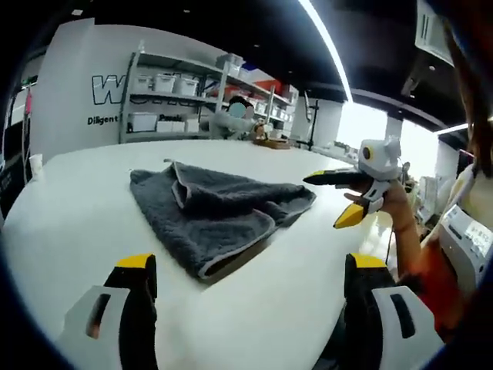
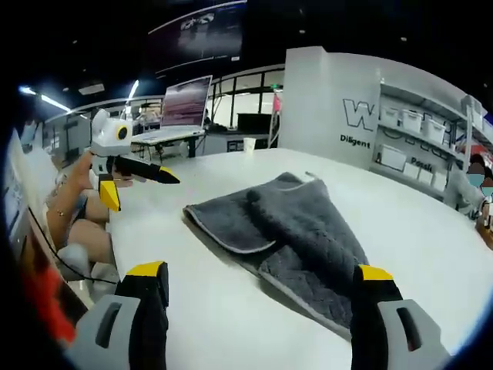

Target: Open the folded towel by lifting each exposed corner and separating the folded layers until the towel lies flat within the target outline without major curled edges

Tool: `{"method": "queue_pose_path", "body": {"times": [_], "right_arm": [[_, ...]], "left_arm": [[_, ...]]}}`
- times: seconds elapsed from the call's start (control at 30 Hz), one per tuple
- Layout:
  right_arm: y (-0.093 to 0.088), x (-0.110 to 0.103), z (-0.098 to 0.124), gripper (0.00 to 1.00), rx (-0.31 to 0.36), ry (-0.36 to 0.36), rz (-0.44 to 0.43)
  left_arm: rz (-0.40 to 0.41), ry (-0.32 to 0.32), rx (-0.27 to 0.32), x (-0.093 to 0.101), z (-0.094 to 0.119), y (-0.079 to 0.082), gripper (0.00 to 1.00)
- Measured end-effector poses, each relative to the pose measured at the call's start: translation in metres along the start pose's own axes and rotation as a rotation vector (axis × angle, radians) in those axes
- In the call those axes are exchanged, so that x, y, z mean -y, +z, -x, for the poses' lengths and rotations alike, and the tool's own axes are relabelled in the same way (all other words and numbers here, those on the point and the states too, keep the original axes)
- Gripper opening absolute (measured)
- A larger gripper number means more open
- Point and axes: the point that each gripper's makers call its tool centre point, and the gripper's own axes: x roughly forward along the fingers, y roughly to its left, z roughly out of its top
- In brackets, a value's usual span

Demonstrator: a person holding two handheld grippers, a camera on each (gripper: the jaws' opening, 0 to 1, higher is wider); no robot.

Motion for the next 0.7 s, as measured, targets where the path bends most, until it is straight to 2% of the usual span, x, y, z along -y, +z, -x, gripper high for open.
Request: {"method": "queue_pose_path", "body": {"times": [0.13,0.33,0.57,0.7], "right_arm": [[0.002,0.002,0.000,0.99,0.009,-0.004,-0.007],[0.015,0.005,-0.003,0.99,0.053,-0.019,-0.019],[0.041,0.018,-0.016,0.99,0.071,-0.049,0.021],[0.058,0.023,-0.028,0.98,0.093,-0.038,0.043]], "left_arm": [[-0.007,0.009,-0.011,0.000,0.000,-0.002,1.00],[0.007,0.020,-0.010,-0.005,0.003,-0.006,1.00],[0.015,0.031,-0.009,-0.011,0.009,-0.010,1.00],[0.013,0.036,-0.008,-0.015,0.012,-0.011,1.00]]}}
